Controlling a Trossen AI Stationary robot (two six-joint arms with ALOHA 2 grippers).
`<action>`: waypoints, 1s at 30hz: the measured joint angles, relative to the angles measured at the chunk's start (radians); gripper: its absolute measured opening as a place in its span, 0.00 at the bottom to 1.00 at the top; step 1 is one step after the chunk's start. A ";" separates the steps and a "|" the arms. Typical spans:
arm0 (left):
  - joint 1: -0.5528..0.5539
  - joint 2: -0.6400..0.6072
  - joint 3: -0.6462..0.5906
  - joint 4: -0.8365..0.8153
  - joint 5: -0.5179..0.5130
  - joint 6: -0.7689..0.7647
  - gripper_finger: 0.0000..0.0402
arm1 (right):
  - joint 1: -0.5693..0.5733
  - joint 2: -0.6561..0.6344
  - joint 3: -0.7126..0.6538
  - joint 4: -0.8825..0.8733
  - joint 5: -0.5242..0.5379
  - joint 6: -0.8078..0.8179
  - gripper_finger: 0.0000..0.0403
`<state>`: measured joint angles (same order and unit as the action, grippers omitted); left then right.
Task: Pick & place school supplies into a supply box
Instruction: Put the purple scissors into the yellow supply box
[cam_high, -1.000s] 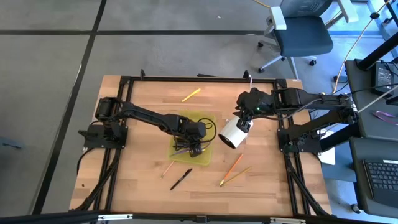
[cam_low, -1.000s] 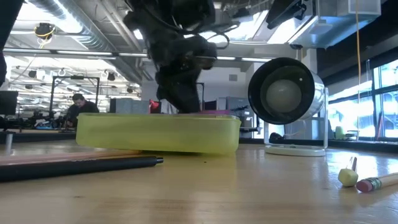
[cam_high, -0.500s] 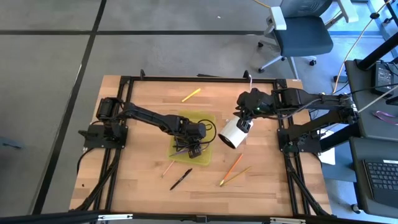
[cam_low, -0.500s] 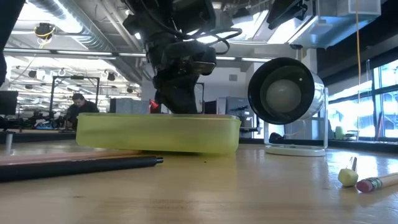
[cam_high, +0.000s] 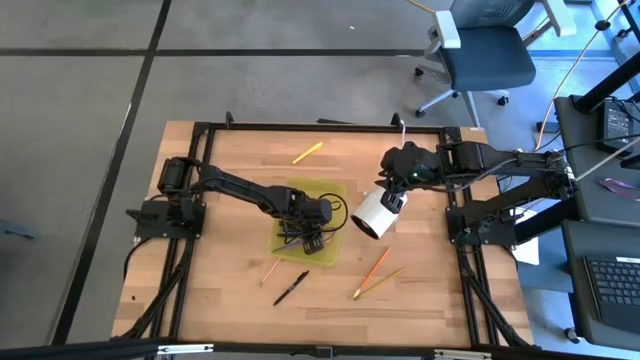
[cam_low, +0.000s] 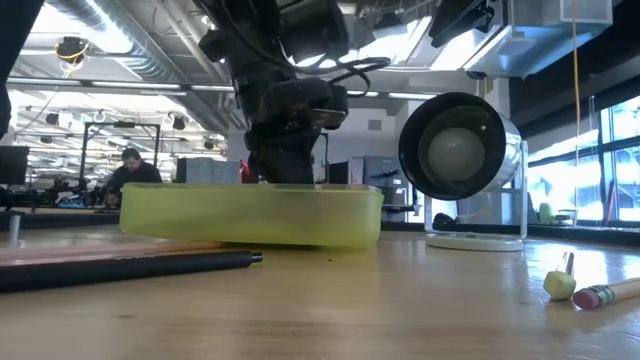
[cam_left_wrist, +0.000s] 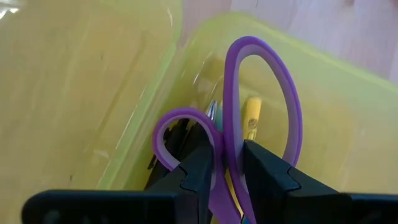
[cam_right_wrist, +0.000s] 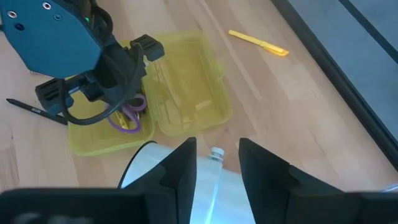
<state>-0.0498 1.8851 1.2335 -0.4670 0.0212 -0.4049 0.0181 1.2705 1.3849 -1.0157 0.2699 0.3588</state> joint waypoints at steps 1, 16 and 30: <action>0.000 0.002 0.000 0.007 0.000 0.000 0.19 | 0.000 0.000 0.000 0.000 0.000 0.000 0.31; -0.001 0.004 0.000 0.015 -0.001 -0.001 0.23 | 0.000 0.000 0.000 -0.010 0.000 -0.004 0.31; 0.020 -0.041 0.038 -0.107 -0.006 0.083 0.45 | 0.000 0.000 0.000 -0.010 0.000 -0.031 0.31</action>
<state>-0.0295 1.8445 1.2718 -0.5740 0.0153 -0.3216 0.0177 1.2705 1.3849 -1.0262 0.2703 0.3275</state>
